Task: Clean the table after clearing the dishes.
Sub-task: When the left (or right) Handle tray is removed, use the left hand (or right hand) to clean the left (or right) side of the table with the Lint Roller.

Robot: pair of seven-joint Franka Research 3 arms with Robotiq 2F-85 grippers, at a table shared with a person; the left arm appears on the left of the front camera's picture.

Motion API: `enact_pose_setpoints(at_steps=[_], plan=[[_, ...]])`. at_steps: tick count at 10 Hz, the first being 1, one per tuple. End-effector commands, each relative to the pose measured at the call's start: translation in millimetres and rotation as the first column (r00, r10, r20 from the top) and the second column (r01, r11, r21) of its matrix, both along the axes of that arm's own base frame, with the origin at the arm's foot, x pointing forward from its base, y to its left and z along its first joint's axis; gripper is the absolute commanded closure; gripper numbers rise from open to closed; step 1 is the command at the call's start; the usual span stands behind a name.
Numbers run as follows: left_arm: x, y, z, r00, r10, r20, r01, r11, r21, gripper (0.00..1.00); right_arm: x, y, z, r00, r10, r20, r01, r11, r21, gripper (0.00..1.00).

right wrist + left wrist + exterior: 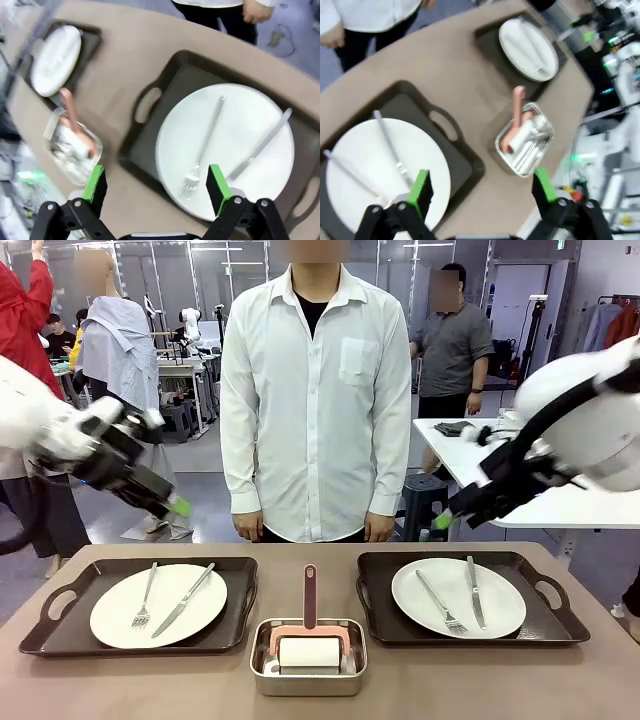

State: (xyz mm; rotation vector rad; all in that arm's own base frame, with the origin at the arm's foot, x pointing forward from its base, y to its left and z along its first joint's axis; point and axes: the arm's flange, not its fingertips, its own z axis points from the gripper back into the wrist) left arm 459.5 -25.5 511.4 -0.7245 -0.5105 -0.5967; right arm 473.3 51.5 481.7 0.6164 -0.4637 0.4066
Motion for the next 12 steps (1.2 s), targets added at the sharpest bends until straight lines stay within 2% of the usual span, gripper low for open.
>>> enact_pose_setpoints(at_steps=[1,2,3,4,5,7,8,9,11,12], plan=[[0.3,78.9,-11.1,0.993,0.057,-0.104,-0.082,0.962,-0.260,0.00,-10.9,-84.2,-5.7,0.990,-0.085,-0.117,0.115,0.951,0.287,0.00],[-3.1,116.6,-18.7,0.977,0.135,-0.164,-0.187,0.913,-0.362,0.00,-19.7,-125.3,-9.6,0.979,-0.142,-0.149,0.189,0.906,0.378,0.00],[-13.8,151.7,-28.8,0.964,0.185,-0.192,-0.249,0.879,-0.406,0.00,-29.8,-160.7,-20.0,0.941,-0.262,-0.216,0.327,0.867,0.376,0.00],[-27.3,190.0,-37.9,0.937,0.269,-0.221,-0.342,0.827,-0.445,0.00,-45.3,-197.5,-28.8,0.928,-0.296,-0.228,0.369,0.819,0.438,0.00],[-40.8,235.7,-53.2,0.870,0.368,-0.327,-0.490,0.719,-0.494,0.00,-59.6,-239.1,-43.4,0.879,-0.390,-0.273,0.476,0.724,0.499,0.00],[-71.5,295.6,-75.9,0.785,0.477,-0.395,-0.620,0.593,-0.514,0.00,-88.6,-289.7,-65.4,0.806,-0.485,-0.339,0.591,0.644,0.486,0.00],[-83.0,319.6,-91.1,0.710,0.524,-0.471,-0.705,0.532,-0.469,0.00,-102.7,-304.9,-72.5,0.773,-0.524,-0.359,0.634,0.609,0.477,0.00],[-96.0,340.2,-97.7,0.660,0.563,-0.497,-0.751,0.481,-0.452,0.00,-114.2,-312.5,-77.1,0.753,-0.541,-0.373,0.657,0.607,0.447,0.00],[-109.6,357.4,-101.5,0.617,0.600,-0.509,-0.787,0.450,-0.423,0.00,-128.5,-321.1,-78.1,0.722,-0.575,-0.384,0.691,0.588,0.421,0.00],[-109.7,360.7,-100.1,0.595,0.619,-0.512,-0.803,0.443,-0.398,0.00,-127.8,-320.2,-73.8,0.719,-0.584,-0.376,0.694,0.588,0.414,0.00]])
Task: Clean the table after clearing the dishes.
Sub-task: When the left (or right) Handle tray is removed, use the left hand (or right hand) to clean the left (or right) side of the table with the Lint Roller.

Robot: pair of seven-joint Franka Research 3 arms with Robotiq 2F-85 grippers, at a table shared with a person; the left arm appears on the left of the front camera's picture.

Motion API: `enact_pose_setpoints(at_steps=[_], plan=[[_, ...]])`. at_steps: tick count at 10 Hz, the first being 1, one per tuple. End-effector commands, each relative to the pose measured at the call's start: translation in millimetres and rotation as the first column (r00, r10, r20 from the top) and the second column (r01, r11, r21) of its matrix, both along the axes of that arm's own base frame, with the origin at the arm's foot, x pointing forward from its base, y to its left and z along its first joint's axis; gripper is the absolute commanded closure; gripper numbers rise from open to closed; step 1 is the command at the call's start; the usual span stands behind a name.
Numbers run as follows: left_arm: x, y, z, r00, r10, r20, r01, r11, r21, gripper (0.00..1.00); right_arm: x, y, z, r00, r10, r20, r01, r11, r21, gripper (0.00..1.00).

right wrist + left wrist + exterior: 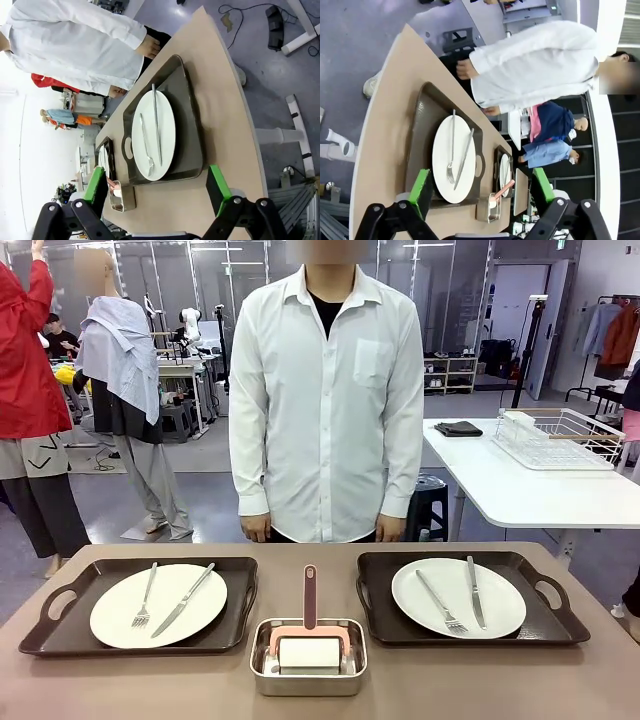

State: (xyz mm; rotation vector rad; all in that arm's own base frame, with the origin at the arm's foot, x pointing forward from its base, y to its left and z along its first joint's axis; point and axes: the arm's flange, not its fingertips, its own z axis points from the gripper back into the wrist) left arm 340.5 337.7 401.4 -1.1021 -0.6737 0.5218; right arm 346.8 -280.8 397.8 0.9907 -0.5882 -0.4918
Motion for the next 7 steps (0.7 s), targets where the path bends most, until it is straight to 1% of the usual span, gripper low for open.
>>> enact_pose_setpoints(at_steps=[1,2,7], plan=[[11.4,-6.1,14.6,1.000,0.011,-0.012,-0.010,0.999,0.035,0.00,2.6,17.1,13.4,1.000,0.002,-0.017,-0.003,1.000,-0.027,0.00],[0.0,0.0,0.0,1.000,0.000,0.000,0.000,1.000,0.000,0.00,0.0,0.0,0.0,1.000,0.000,0.000,0.000,1.000,0.000,0.00],[0.0,0.0,0.0,1.000,0.000,0.000,0.000,1.000,0.000,0.00,0.0,0.0,0.0,1.000,0.000,0.000,0.000,1.000,0.000,0.00]])
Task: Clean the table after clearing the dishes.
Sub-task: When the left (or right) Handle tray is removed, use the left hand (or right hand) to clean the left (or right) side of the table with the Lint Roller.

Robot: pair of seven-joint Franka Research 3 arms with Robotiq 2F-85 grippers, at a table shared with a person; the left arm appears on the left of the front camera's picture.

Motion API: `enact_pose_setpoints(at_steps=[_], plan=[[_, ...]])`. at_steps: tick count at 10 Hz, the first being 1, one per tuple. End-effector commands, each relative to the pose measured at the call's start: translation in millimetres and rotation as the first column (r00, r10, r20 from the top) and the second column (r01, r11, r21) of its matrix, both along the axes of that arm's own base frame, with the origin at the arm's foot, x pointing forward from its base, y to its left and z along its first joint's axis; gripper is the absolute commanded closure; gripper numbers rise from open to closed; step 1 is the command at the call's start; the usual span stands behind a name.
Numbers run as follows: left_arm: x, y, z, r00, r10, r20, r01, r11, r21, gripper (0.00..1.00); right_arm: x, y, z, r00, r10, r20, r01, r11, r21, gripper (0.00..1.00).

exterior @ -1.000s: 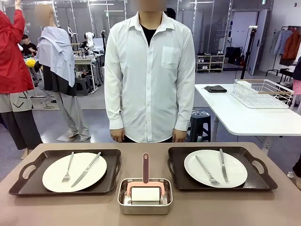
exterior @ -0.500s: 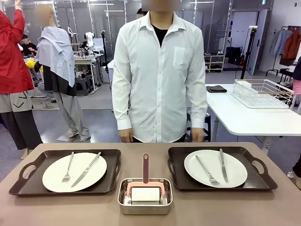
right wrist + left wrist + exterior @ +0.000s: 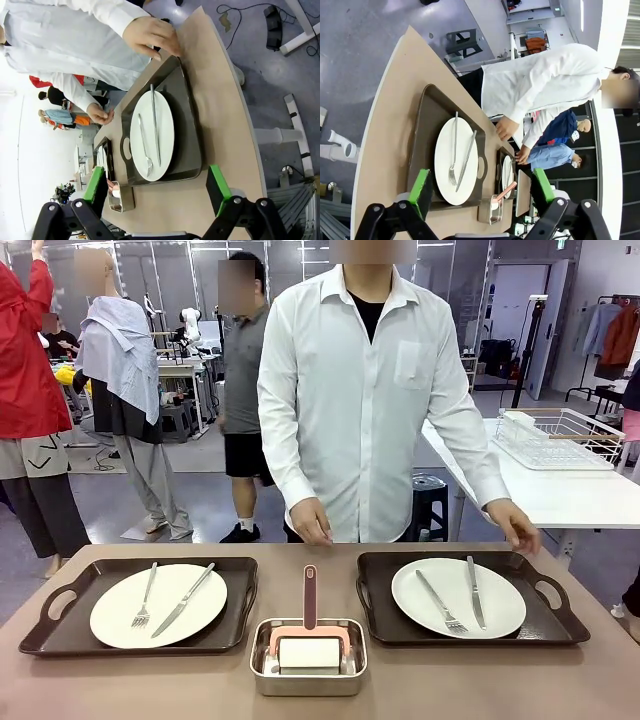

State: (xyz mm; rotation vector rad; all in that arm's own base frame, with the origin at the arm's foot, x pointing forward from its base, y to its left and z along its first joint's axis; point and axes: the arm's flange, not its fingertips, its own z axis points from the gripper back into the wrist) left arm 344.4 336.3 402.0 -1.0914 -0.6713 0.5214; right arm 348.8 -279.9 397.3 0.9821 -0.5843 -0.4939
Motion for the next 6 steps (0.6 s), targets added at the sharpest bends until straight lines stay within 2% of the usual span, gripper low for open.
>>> enact_pose_setpoints(at_steps=[1,6], plan=[[-3.9,1.4,-0.6,1.000,-0.001,0.005,0.001,1.000,-0.009,0.00,-1.9,-0.8,0.5,1.000,0.001,0.007,-0.001,1.000,0.007,0.00],[-3.9,1.4,-0.6,1.000,-0.001,0.005,0.001,1.000,-0.009,0.00,-1.9,-0.8,0.5,1.000,0.001,0.007,-0.001,1.000,0.007,0.00]])
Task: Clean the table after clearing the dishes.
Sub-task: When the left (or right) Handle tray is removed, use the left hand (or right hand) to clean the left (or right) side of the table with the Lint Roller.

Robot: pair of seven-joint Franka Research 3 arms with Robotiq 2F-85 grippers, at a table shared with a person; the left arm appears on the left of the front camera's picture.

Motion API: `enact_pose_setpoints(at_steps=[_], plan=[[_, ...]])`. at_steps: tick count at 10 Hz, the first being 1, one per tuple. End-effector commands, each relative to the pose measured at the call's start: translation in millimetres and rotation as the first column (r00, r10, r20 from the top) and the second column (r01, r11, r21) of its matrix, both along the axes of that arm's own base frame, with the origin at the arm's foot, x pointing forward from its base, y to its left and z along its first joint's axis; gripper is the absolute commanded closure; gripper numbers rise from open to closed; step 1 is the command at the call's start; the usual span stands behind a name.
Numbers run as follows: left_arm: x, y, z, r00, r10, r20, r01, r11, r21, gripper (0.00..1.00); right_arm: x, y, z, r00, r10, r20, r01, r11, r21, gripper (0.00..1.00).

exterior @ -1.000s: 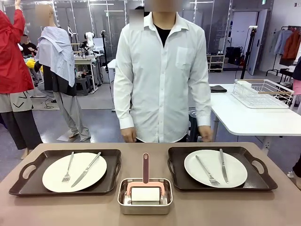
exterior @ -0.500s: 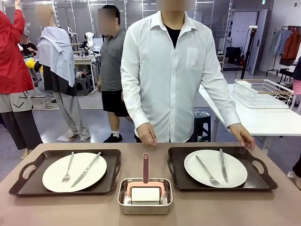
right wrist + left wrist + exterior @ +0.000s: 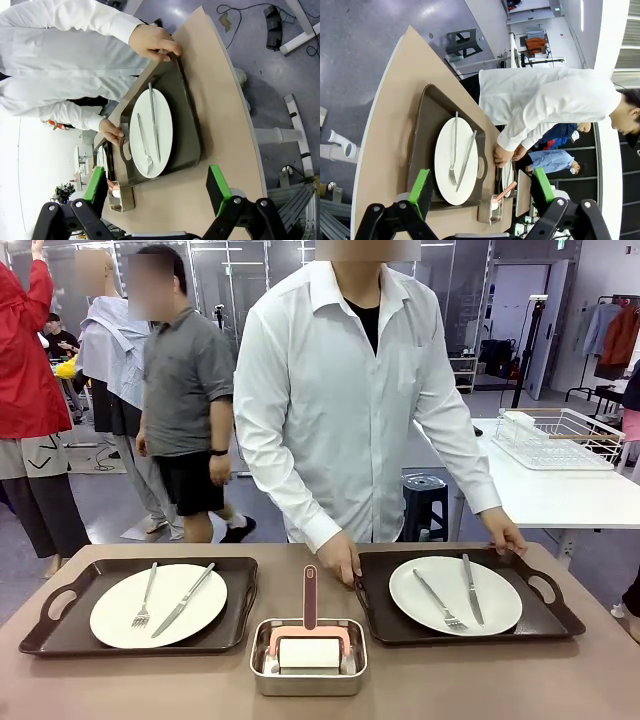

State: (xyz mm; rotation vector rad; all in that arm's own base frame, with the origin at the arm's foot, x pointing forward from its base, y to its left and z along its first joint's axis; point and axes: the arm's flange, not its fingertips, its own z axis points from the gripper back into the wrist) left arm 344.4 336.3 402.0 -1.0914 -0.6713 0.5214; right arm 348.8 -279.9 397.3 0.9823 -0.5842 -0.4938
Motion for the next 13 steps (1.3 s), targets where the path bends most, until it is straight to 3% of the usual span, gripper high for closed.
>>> enact_pose_setpoints(at_steps=[1,13], plan=[[-3.9,1.4,-0.6,1.000,-0.001,0.005,0.001,1.000,-0.009,0.00,-1.9,-0.8,0.5,1.000,0.001,0.007,-0.001,1.000,0.006,0.00],[-3.9,1.4,-0.6,1.000,-0.001,0.005,0.001,1.000,-0.009,0.00,-1.9,-0.8,0.5,1.000,0.001,0.007,-0.001,1.000,0.006,0.00]])
